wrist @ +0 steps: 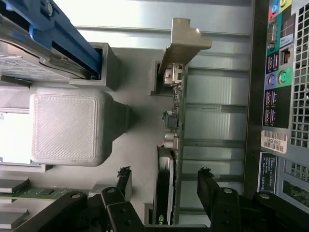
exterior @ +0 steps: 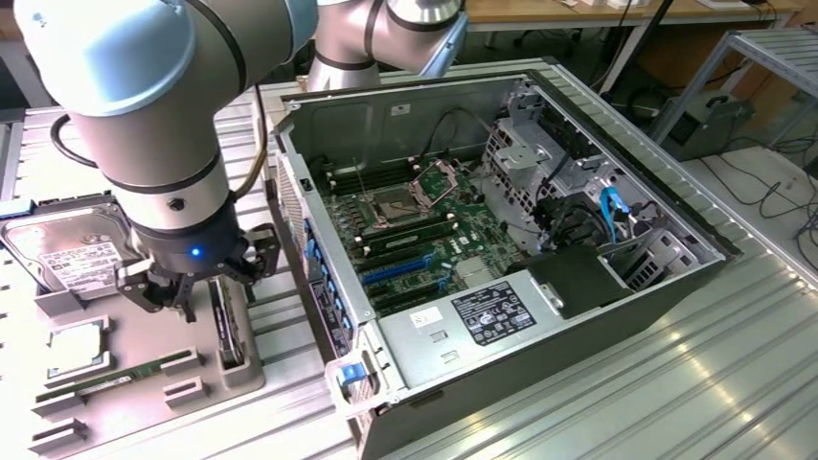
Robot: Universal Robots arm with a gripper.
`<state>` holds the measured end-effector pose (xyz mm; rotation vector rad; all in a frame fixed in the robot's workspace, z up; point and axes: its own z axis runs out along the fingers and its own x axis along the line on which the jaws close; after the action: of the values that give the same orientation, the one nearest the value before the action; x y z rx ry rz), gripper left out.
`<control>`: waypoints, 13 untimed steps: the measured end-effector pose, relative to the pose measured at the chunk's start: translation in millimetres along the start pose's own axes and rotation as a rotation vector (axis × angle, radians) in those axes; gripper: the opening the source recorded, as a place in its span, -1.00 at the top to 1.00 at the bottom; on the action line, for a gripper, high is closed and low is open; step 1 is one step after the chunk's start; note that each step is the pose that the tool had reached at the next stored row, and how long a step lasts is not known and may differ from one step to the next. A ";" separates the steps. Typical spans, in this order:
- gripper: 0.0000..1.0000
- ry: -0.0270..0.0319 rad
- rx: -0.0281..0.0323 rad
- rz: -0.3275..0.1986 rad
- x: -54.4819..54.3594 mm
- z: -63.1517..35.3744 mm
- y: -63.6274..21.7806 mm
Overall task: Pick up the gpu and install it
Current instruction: 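Pick up the gpu and move the gpu toward the slot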
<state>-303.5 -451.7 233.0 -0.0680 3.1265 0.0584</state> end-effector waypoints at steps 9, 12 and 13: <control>-0.16 0.0002 0.0002 0.001 0.7 5.7 -0.2; -0.03 0.0000 0.0000 0.001 0.7 5.9 -0.2; -0.03 0.0000 0.0000 0.001 0.7 6.1 -0.2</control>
<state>-304.2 -451.6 226.9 -0.0668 3.1266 0.0584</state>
